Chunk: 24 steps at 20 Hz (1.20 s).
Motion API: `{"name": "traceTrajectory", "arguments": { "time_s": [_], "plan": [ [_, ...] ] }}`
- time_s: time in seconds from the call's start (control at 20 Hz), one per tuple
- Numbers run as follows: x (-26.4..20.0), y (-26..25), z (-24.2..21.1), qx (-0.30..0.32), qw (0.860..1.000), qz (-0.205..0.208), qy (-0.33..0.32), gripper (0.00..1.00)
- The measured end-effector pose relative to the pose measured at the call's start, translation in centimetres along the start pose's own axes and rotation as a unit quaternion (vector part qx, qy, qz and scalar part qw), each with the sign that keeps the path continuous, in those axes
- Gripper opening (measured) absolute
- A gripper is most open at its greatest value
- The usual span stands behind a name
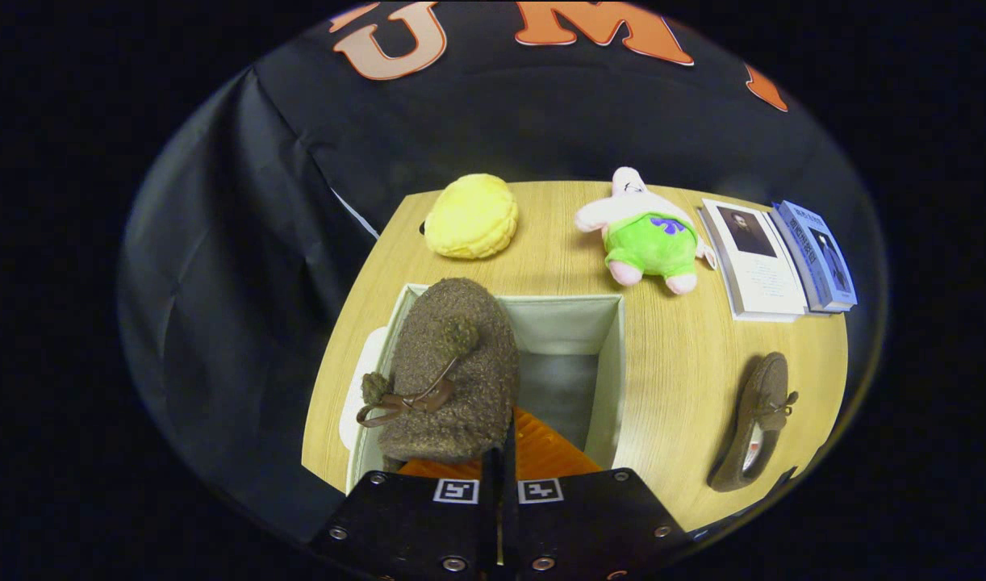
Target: Open the storage box then place both shoes into the box .Put the left shoe in first, then the right shoe, with the right side of both shoes facing outward in a uniform manner.
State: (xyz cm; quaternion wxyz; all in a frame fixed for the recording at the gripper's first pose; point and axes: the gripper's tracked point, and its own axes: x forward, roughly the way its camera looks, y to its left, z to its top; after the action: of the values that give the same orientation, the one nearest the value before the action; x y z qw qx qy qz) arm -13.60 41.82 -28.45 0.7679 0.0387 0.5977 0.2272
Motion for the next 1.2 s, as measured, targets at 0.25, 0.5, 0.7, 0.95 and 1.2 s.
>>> {"name": "traceTrajectory", "arguments": {
  "time_s": [0.25,0.5,0.7,0.95,1.2],
  "plan": [
    [3.5,0.6,-1.6,0.012,0.999,-0.021,0.038,0.03],
    [6.6,1.4,-2.9,0.029,0.997,-0.034,0.069,0.04],
    [8.5,1.6,-3.8,0.031,0.995,-0.056,0.080,0.03],
    [10.2,2.0,-6.7,0.045,0.989,-0.055,0.131,0.10],
    [8.7,3.9,-7.5,0.041,0.987,0.020,0.155,0.46]
  ]
}}
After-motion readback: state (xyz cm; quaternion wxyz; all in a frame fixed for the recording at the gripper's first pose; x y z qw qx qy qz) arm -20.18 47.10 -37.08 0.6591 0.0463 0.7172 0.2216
